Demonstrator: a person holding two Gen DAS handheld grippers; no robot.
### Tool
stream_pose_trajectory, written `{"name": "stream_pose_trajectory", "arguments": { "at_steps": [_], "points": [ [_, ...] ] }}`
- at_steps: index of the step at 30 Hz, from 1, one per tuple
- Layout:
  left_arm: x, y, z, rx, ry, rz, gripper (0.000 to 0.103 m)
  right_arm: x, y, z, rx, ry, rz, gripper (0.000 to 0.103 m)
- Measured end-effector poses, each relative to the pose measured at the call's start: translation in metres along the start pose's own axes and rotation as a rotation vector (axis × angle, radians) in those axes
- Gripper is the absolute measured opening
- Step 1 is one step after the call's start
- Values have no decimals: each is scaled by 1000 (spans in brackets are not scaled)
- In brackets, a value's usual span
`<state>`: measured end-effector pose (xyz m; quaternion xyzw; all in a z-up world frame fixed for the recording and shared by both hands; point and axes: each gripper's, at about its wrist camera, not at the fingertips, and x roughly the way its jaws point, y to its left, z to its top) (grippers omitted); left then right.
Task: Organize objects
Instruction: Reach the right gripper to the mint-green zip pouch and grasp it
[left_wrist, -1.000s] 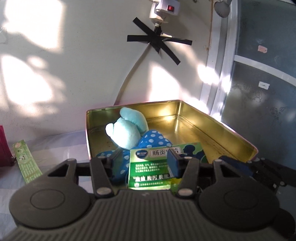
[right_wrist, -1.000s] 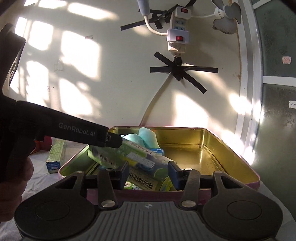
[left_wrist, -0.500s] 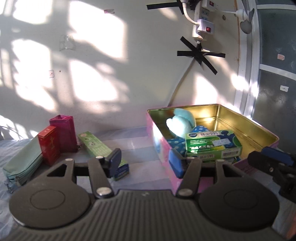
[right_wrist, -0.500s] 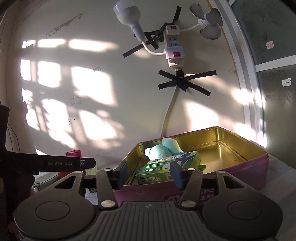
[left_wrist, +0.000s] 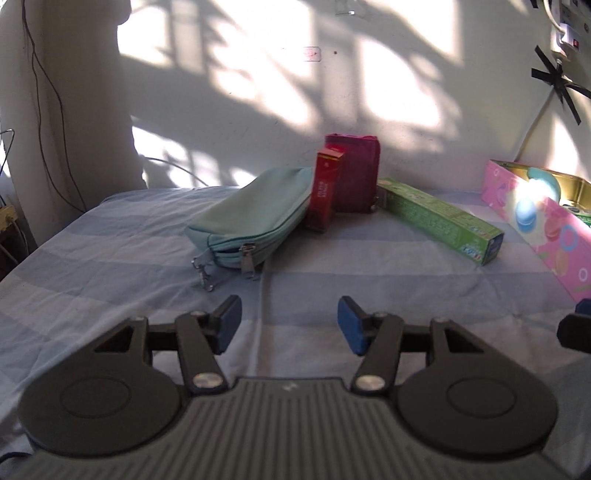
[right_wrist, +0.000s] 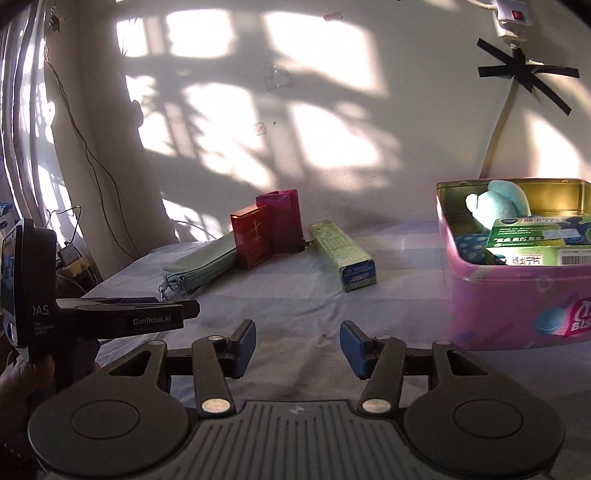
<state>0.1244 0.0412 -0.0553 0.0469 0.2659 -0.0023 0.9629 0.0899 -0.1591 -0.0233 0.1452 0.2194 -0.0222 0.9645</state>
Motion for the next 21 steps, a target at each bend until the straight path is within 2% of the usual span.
{"name": "stream_pose_trajectory", "arguments": {
  "at_steps": [4, 5, 7, 9, 12, 16, 18, 19, 20, 21],
  "points": [
    [15, 59, -4, -90, -9, 126, 60, 42, 24, 17, 30, 45, 61, 52],
    [16, 77, -4, -160, -3, 139, 60, 53, 29, 22, 41, 49, 83, 52],
    [14, 107, -6, -332, -9, 89, 60, 81, 46, 31, 48, 73, 107, 52],
    [6, 118, -9, -416, -62, 129, 60, 107, 62, 36, 49, 108, 143, 52],
    [-2, 120, -9, -427, -130, 212, 60, 149, 76, 47, 165, 161, 228, 52],
    [3, 117, -7, -406, -126, 199, 60, 198, 75, 59, 384, 204, 253, 52],
    [6, 113, -4, -362, -145, 222, 60, 221, 71, 60, 489, 234, 224, 51],
    [6, 112, -4, -346, -153, 232, 60, 228, 69, 58, 535, 251, 215, 39],
    [6, 111, -3, -339, -156, 236, 60, 234, 67, 55, 564, 273, 220, 13],
    [5, 112, -4, -340, -160, 238, 60, 238, 65, 51, 587, 290, 236, 13]
  ]
}}
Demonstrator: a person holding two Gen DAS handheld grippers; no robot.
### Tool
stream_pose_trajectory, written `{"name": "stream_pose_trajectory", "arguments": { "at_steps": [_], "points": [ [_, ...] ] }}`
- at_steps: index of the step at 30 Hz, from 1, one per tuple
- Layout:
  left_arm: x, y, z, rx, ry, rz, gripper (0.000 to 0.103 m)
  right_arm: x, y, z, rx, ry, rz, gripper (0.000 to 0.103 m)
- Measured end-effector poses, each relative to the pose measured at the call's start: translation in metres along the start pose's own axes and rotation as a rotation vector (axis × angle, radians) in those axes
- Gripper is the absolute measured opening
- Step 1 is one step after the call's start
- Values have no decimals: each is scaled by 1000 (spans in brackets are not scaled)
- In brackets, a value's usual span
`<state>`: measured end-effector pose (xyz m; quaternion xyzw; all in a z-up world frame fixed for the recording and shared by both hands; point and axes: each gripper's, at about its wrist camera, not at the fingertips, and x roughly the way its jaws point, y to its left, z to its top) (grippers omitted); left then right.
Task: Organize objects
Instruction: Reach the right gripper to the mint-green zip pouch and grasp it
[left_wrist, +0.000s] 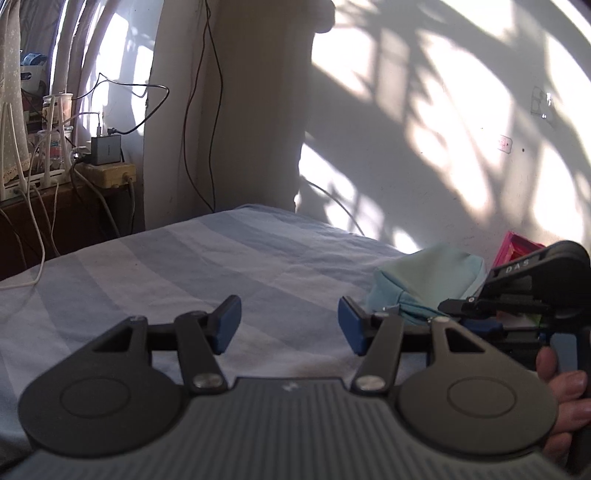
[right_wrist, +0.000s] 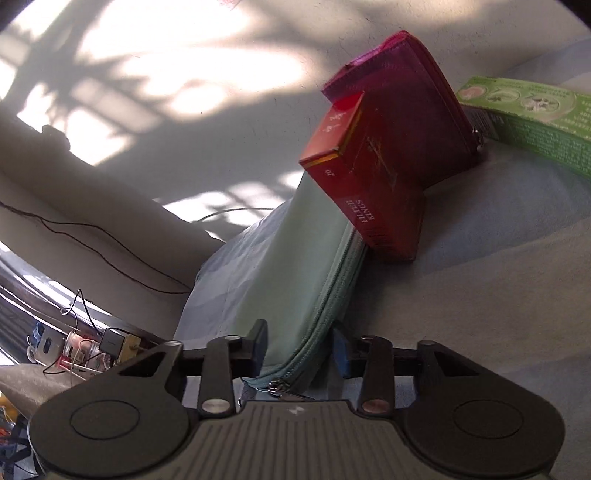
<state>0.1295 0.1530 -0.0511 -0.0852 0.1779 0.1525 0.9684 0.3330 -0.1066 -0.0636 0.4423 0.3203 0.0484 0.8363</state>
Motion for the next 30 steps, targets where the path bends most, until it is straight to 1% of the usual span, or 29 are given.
{"name": "stream_pose_trajectory", "arguments": {
  "at_steps": [2, 4, 6, 9, 10, 12, 14, 15, 16, 17, 18, 19, 20, 22, 23, 24, 25, 26, 27, 28, 30],
  "points": [
    [-1, 5, 1, -22, -7, 13, 60, -6, 0, -5, -23, -1, 7, 12],
    [-3, 14, 3, -68, -27, 47, 60, -19, 4, -9, -75, 27, 21, 12],
    [-5, 24, 6, -121, -51, 83, 63, -38, 7, -15, -141, 63, 32, 12],
    [-6, 35, 7, -181, -53, 109, 65, -83, 9, -27, -285, 148, 41, 11],
    [-3, 37, 7, -188, -37, 103, 65, -105, 5, -30, -330, 175, 40, 11],
    [0, 36, 6, -180, -8, 84, 65, -148, -7, -33, -396, 197, 26, 10],
    [0, 32, 6, -164, 2, 31, 65, -199, -26, -31, -434, 192, -16, 8],
    [-1, 27, 5, -149, 6, -17, 65, -228, -37, -31, -448, 167, -49, 8],
    [-2, 20, 4, -128, 15, -83, 65, -254, -47, -31, -464, 123, -101, 7],
    [-5, 13, 3, -113, 25, -146, 67, -276, -54, -31, -479, 62, -169, 10],
    [-8, 6, 3, -98, 39, -207, 71, -300, -63, -32, -477, -13, -238, 17],
    [-12, -5, 2, -75, 66, -293, 72, -321, -74, -32, -453, -71, -285, 23],
    [-15, -14, 0, -52, 93, -364, 75, -337, -83, -33, -427, -106, -295, 24],
    [-23, -34, -4, 16, 161, -477, 75, -359, -96, -46, -382, -142, -253, 25],
    [-26, -40, -5, 45, 181, -507, 75, -363, -98, -54, -377, -142, -236, 28],
    [-32, -48, -8, 86, 204, -548, 75, -363, -101, -68, -377, -131, -209, 38],
    [-36, -55, -9, 128, 222, -574, 76, -359, -103, -79, -371, -110, -179, 48],
    [-39, -62, -11, 185, 232, -579, 76, -353, -105, -88, -364, -83, -156, 49],
    [-41, -66, -11, 221, 223, -565, 77, -339, -105, -99, -342, -39, -122, 49],
    [-43, -69, -11, 260, 190, -524, 79, -327, -105, -107, -316, -6, -96, 49],
    [-42, -69, -7, 284, 145, -465, 90, -311, -110, -119, -251, 39, -48, 49]
  ]
}}
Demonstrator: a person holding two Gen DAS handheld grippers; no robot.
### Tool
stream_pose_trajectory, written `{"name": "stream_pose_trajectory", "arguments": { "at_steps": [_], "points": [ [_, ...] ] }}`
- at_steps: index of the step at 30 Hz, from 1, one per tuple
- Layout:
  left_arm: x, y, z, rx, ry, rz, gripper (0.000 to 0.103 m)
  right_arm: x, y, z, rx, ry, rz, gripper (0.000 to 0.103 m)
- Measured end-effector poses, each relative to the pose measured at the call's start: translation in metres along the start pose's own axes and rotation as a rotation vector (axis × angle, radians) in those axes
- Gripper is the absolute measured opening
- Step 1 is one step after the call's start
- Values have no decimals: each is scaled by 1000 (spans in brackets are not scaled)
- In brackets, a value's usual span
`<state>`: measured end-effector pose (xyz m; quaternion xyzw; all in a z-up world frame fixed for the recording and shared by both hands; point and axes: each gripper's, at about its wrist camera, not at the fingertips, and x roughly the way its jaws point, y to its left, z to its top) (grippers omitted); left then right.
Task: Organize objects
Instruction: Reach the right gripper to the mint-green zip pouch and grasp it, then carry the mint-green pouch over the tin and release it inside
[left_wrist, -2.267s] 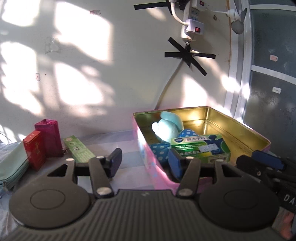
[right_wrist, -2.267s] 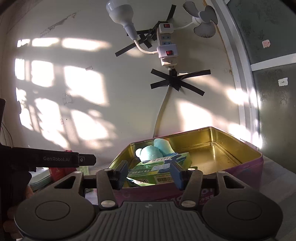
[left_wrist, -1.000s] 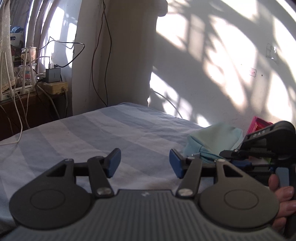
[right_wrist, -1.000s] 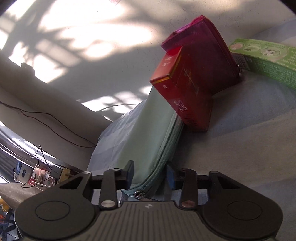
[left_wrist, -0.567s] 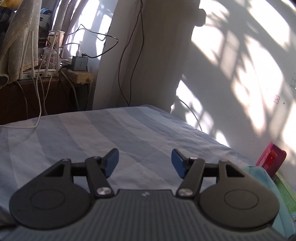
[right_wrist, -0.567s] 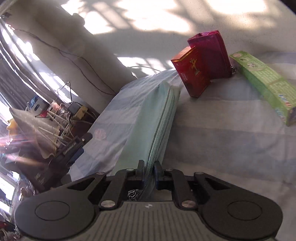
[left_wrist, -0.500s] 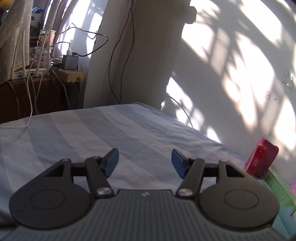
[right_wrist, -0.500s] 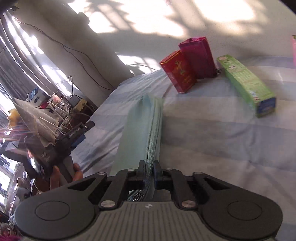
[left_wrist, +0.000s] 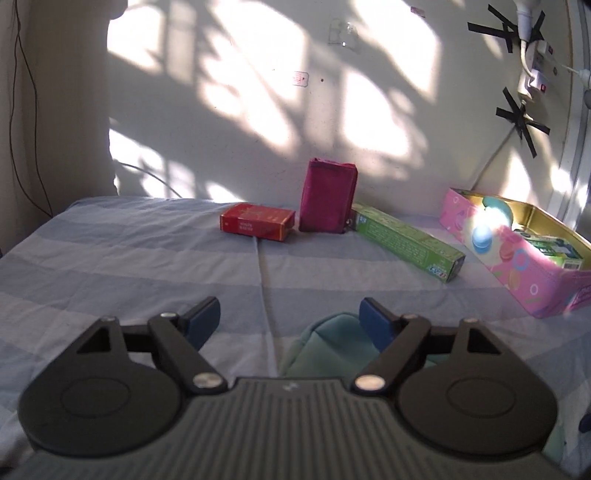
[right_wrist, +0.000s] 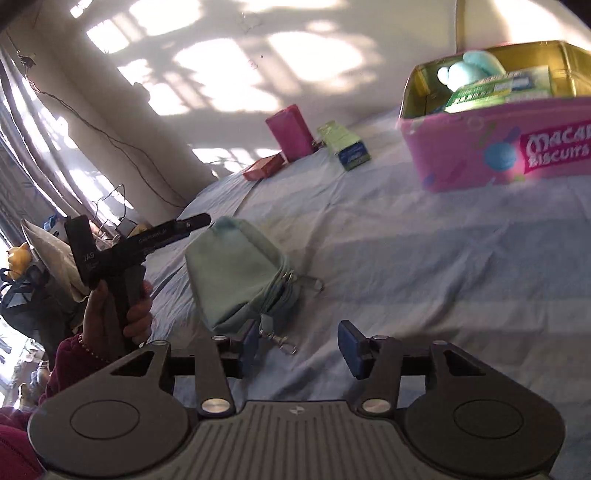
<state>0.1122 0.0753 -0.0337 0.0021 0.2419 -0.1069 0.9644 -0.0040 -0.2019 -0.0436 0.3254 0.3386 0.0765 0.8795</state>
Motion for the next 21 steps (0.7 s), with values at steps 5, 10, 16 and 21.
{"name": "stream_pose_trajectory", "arguments": {
  "at_steps": [5, 10, 16, 21],
  "points": [
    [21, 10, -1, 50, 97, -22, 92, 19, -1, 0, 95, -11, 90, 49],
    [25, 20, -22, -127, 205, -242, 59, 43, 3, 9, 120, -9, 128, 48],
    [-2, -2, -14, -121, 159, -181, 49, 33, 10, 19, 14, -58, 94, 37],
    [-21, -42, 33, -137, 25, -279, 47, -26, 2, 38, -87, -265, 44, 34]
  ]
}}
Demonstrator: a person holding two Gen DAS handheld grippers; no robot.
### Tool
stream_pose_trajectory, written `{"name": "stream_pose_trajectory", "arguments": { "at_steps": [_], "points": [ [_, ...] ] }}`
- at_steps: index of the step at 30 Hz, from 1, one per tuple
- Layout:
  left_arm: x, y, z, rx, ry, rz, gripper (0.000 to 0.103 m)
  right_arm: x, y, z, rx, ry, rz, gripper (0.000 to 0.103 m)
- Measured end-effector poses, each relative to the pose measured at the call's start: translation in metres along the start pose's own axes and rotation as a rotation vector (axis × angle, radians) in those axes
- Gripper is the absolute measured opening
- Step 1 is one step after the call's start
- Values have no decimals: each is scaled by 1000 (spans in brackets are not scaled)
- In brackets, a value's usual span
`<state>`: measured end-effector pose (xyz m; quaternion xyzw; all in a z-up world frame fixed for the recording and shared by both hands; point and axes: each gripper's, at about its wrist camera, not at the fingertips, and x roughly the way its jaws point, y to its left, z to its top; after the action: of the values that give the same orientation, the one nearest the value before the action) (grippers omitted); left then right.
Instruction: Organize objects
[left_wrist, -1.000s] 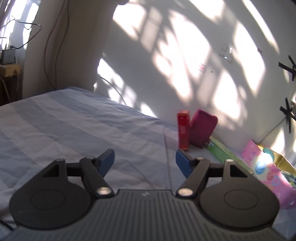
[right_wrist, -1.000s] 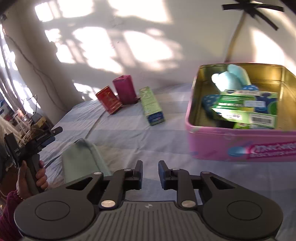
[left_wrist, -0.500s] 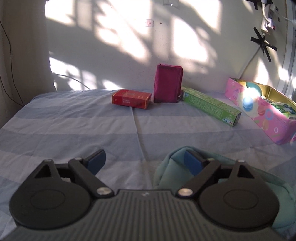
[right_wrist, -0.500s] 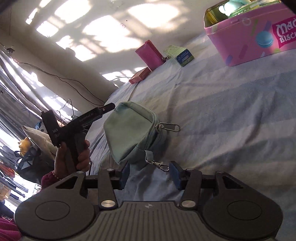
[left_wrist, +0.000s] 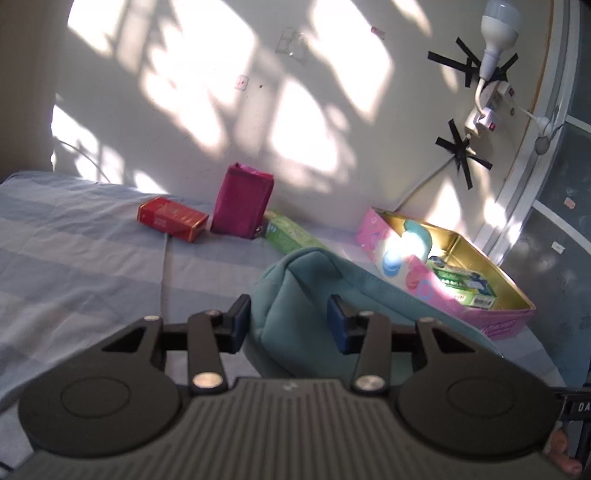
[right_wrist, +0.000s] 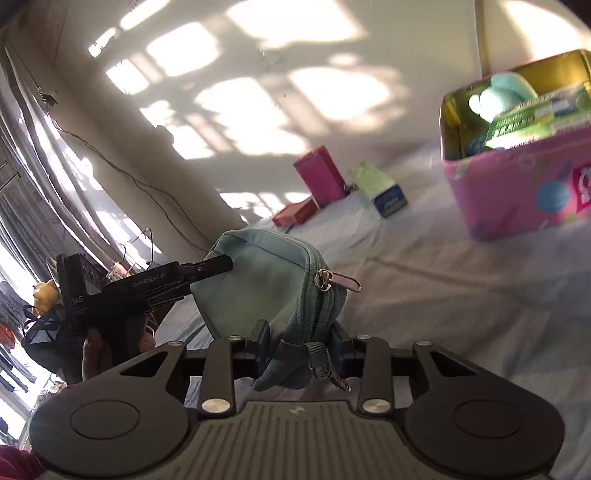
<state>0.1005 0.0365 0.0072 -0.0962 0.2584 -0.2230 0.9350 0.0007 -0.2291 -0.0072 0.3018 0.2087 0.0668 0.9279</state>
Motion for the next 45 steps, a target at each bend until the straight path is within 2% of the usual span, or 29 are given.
{"name": "stream_pose_trajectory", "arguments": {
  "at_steps": [4, 9, 12, 16, 18, 21, 23, 29, 32, 35, 38, 41, 45],
  "points": [
    [36, -65, 26, 64, -42, -72, 47, -34, -28, 30, -28, -137, -122, 33],
    [104, -136, 43, 90, -28, -134, 47, -57, -85, 65, 23, -254, -247, 33],
    [143, -169, 47, 94, -8, -147, 47, -64, -117, 84, 32, -303, -320, 33],
    [185, -202, 48, 123, 6, -104, 48, -52, -149, 108, 52, -332, -414, 33],
    [207, -215, 46, 164, 21, -52, 49, -38, -154, 117, 32, -343, -469, 34],
    [224, -225, 40, 218, 59, -13, 51, -21, -155, 123, -24, -371, -599, 43],
    [218, -220, 37, 217, 68, -35, 51, -21, -152, 121, -44, -403, -636, 50],
    [166, -190, 29, 232, 0, -56, 53, -39, -118, 97, -93, -522, -628, 54],
    [136, -168, 23, 217, -21, -50, 54, -44, -94, 79, -141, -533, -549, 54],
    [110, -144, 11, 218, -20, -11, 55, -44, -65, 54, -191, -542, -472, 54],
    [95, -117, -8, 234, 26, 54, 55, -35, -37, 28, -184, -499, -370, 54],
    [85, -86, -29, 256, 64, 147, 55, -11, -11, 8, -207, -391, -288, 54],
    [78, -31, -45, 163, 134, 263, 55, 38, 17, -12, -271, -216, -243, 54]
  ]
}}
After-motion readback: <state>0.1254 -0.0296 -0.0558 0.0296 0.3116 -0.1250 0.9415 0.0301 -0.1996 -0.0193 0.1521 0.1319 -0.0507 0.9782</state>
